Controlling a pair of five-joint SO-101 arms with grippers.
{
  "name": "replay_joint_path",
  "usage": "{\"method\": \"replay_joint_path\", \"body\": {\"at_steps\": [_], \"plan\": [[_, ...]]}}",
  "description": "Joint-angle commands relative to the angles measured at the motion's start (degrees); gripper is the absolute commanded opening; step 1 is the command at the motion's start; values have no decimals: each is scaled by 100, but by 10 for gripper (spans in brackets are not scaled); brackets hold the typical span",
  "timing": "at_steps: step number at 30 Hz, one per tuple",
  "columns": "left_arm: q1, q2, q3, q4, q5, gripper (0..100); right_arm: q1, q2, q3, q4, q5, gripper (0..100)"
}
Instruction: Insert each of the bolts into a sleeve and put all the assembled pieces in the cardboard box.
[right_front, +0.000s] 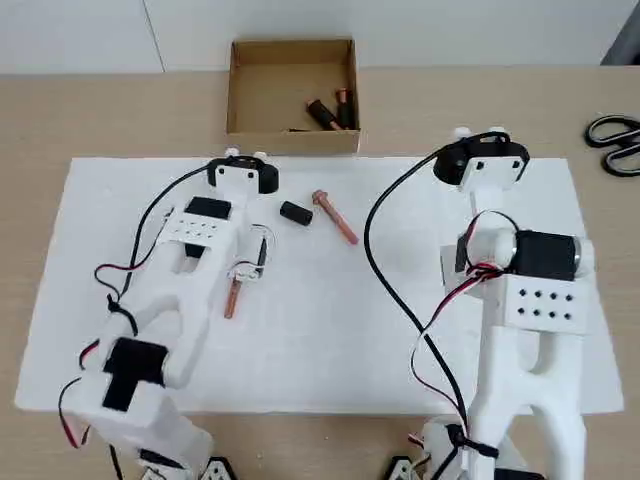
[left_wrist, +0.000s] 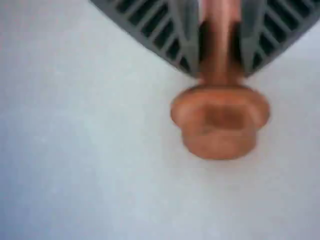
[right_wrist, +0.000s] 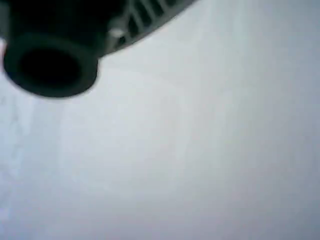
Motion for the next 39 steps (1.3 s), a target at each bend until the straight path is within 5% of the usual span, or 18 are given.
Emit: {"method": "replay_joint_path", "body": {"at_steps": [1,11,18,31,39], "plan": [[-44,659,-470,158,-44,8,-57,-189,-26,-110,-35,4],[316,712,-769,492,-88,94,-286,-189,-26,-233,-53,4],[352,738,-752,501,-149,6,-286,-189,-26,-233,-35,4],[343,633,-312,299,-158,6,-409,-145,-26,-224,-70,4],[308,-1090,-1059,941,-273,6,-1314,-136,-44,-224,-334,4]]}}
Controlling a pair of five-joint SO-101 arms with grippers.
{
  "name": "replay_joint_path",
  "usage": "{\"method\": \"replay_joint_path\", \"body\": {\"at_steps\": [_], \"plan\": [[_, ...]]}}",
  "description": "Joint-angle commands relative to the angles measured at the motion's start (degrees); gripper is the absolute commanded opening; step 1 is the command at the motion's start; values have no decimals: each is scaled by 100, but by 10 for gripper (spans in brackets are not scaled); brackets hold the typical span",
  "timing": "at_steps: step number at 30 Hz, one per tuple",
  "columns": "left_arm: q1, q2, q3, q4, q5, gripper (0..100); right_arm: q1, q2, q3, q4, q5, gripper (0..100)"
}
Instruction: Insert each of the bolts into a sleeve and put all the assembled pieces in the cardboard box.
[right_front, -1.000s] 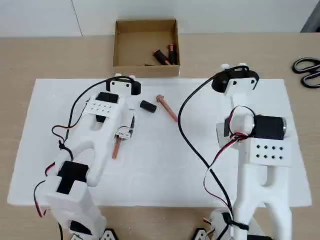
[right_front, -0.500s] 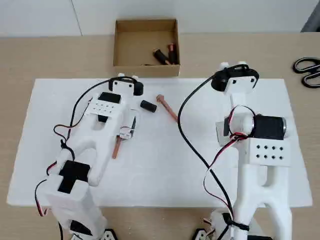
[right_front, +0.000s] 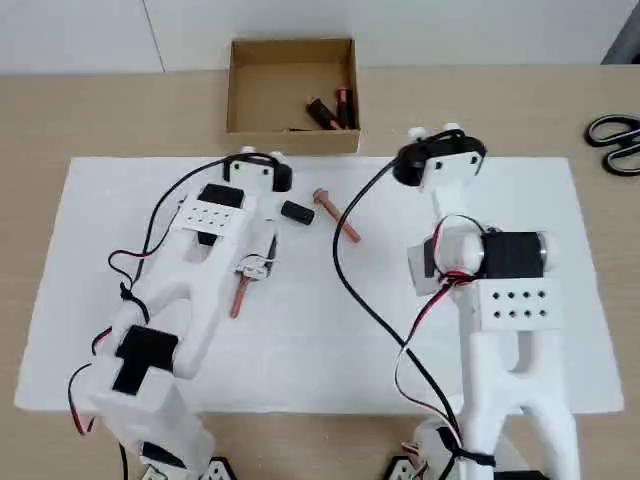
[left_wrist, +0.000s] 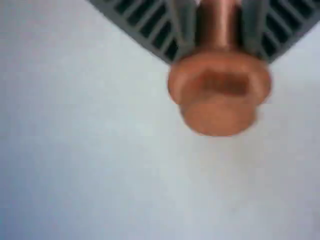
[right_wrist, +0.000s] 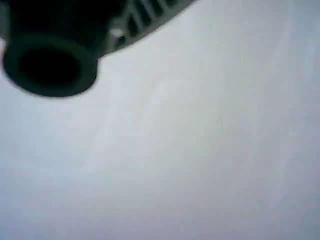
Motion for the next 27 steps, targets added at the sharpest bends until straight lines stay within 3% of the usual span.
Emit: {"method": "replay_joint_path", "body": {"at_steps": [1,10,18,23,27], "plan": [[-26,-1055,-356,176,-123,6,-303,-136,-44,-127,-105,4],[-651,-1952,-356,334,-97,6,-813,-136,44,-778,-35,4],[-923,-2391,-303,519,730,6,-1147,-189,132,-963,-53,4],[-862,-2699,-92,220,826,6,-1147,-558,149,-1007,-905,4],[-668,-2813,171,35,826,6,-1305,-1499,229,-1112,-967,4]]}}
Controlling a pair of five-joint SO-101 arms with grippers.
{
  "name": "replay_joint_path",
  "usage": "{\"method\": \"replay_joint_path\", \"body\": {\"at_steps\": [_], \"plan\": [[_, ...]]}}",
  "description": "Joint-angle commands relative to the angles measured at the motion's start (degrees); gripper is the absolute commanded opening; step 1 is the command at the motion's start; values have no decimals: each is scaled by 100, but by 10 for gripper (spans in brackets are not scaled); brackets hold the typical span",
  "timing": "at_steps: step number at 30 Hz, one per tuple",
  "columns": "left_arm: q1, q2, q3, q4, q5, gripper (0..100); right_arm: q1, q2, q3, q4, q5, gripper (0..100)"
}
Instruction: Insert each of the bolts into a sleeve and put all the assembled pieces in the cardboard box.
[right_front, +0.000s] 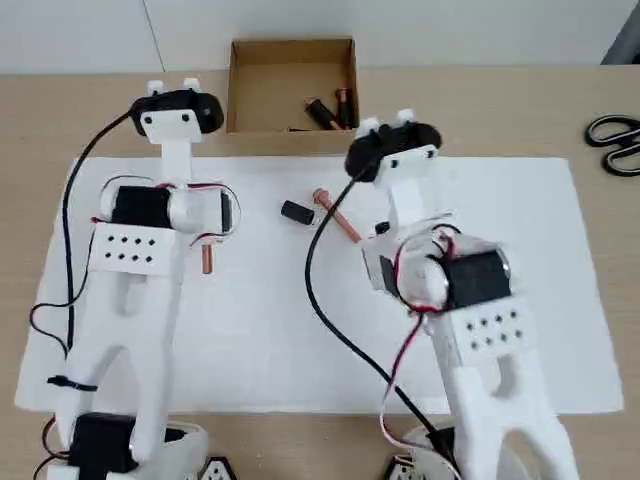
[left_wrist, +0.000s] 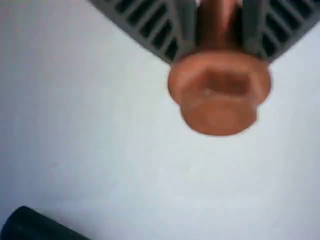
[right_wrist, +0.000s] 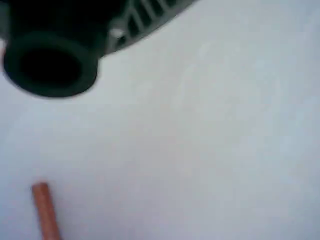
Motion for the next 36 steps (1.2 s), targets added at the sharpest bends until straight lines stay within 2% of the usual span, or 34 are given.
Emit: {"method": "replay_joint_path", "body": {"at_steps": [1,4,7,13,16,18,23,28,36], "plan": [[149,-325,127,-308,44,6,-198,-971,185,-356,-97,4],[246,-325,295,-545,70,6,-268,-1807,1064,-954,-9,4],[290,-325,347,-695,431,6,-224,-2607,2303,-1613,220,4],[290,-325,312,-1240,1037,6,-171,-3996,4642,-3389,211,4],[334,-325,312,-1538,1345,6,-180,-4549,5626,-3943,193,4],[475,-334,312,-1635,1433,6,-189,-4945,6022,-3969,158,4],[1231,-334,242,-1846,1767,6,-189,-5736,6453,-3881,-554,4],[1960,-334,48,-2004,1767,6,-470,-6044,6778,-3881,-607,4],[2479,-334,31,-2207,1767,6,-549,-6105,6919,-3881,-615,4]]}}
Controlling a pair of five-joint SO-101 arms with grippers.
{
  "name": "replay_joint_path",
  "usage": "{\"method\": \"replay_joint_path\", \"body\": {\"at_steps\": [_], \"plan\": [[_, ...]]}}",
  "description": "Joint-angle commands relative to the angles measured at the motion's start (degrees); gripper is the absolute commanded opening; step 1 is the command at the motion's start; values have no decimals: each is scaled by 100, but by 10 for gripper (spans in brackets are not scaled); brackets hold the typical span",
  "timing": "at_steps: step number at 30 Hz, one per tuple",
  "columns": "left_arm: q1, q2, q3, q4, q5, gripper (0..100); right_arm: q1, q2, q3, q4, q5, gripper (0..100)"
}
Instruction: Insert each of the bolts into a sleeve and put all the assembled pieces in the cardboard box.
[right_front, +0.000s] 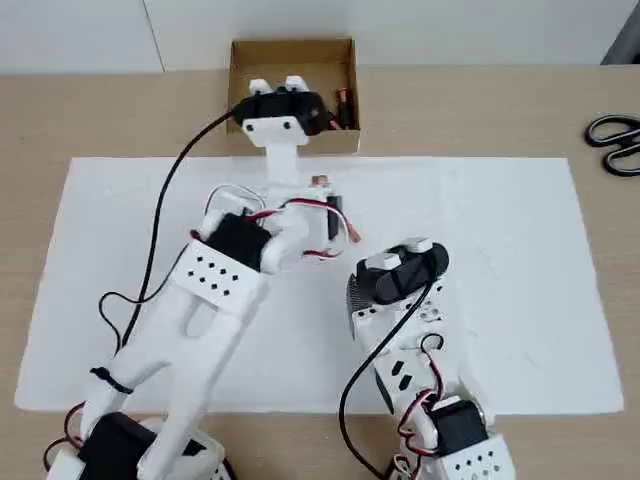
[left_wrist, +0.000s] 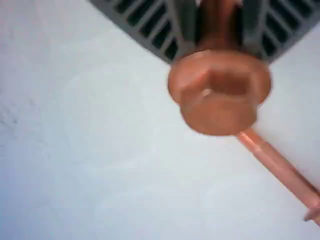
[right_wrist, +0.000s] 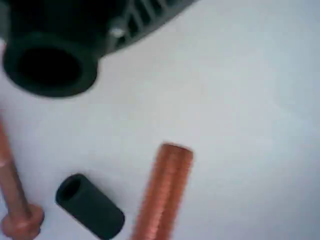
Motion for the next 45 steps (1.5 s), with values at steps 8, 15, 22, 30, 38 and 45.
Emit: {"method": "replay_joint_path", "body": {"at_steps": [8,15,22,30,38,45], "plan": [[114,-712,-303,-422,273,6,-48,-110,-18,-127,-79,4],[510,-1196,567,-1064,237,6,-48,-110,-18,-127,-79,4],[571,-1213,1112,-1688,237,6,-48,-110,-18,-127,-79,4],[651,-1204,1244,-1723,246,6,-48,-110,-26,-127,-290,4],[721,-1204,1692,-2259,246,6,-48,-110,-35,-127,-299,4],[826,-1204,1710,-2259,237,6,-57,-110,-53,-127,-308,4]]}}
